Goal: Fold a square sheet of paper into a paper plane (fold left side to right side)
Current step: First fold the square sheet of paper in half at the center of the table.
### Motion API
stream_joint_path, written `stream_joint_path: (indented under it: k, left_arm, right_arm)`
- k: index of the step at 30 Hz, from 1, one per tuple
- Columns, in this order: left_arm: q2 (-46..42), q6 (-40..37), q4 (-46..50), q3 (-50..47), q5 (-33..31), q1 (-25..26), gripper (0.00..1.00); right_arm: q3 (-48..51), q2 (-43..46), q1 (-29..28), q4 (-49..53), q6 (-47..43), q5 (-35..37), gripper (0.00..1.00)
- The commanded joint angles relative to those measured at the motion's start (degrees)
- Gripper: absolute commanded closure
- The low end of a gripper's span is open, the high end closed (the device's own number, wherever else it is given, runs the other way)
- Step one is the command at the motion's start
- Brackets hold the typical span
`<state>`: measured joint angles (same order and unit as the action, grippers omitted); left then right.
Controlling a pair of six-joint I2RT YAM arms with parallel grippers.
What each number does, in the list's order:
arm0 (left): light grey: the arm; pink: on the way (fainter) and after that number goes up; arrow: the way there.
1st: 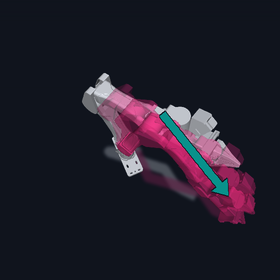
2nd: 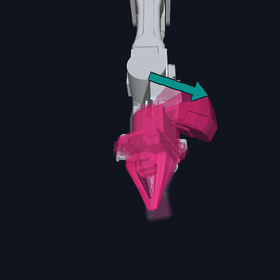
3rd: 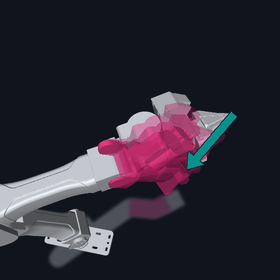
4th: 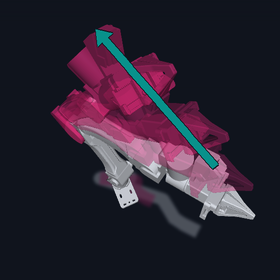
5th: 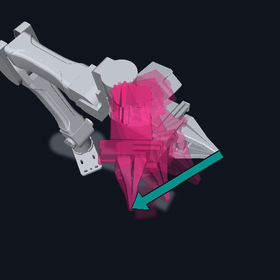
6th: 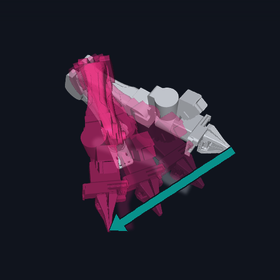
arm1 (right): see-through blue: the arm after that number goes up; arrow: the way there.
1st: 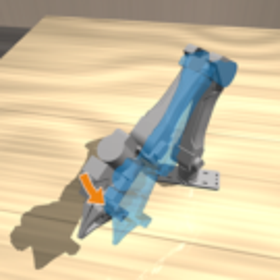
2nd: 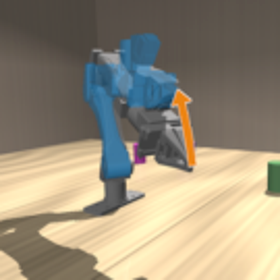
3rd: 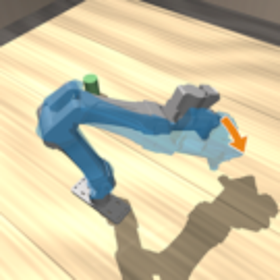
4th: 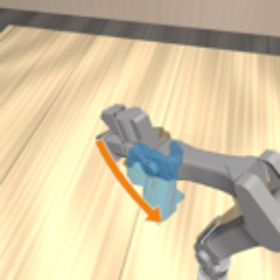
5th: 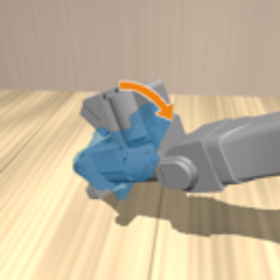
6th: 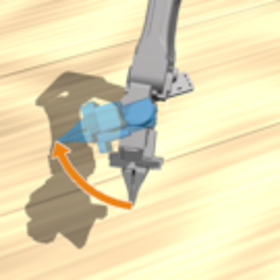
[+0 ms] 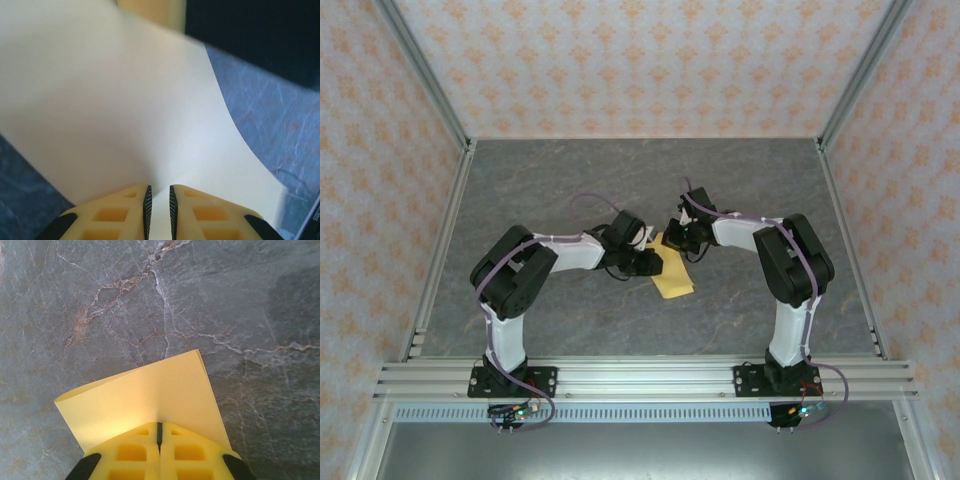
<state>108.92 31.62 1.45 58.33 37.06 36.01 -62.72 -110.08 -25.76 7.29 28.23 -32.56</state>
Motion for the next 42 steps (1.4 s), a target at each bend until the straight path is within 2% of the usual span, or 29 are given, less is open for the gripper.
stream_joint_path:
  k: [1,16,21,30,42]
  left_arm:
    - [-2.63,1.97,0.27,-3.46,0.84,1.97,0.8]
    - [-9.22,5.56,-4.26,-9.57,-0.41,4.7,0.8]
    - [-13.4,3.53,-0.27,-7.19,-2.5,4.68,0.79]
    - [-5.91,1.24,-1.04,-1.51,-2.7,4.59,0.8]
    - [-2.27,1.91,-2.91,-3.92,-1.21,4.67,0.8]
  right_arm:
    - [0.77,-2.61,-0.35,6.38,-0.35,5.11,0.99]
    - [1.46,-2.55,-0.39,6.47,-0.27,5.07,0.99]
    - [1.5,-2.49,-0.47,6.52,-0.32,5.09,0.99]
    - [1.65,-2.08,-0.53,6.59,-0.45,5.04,0.99]
    - [1.99,-1.51,-0.61,6.52,-0.44,5.15,0.99]
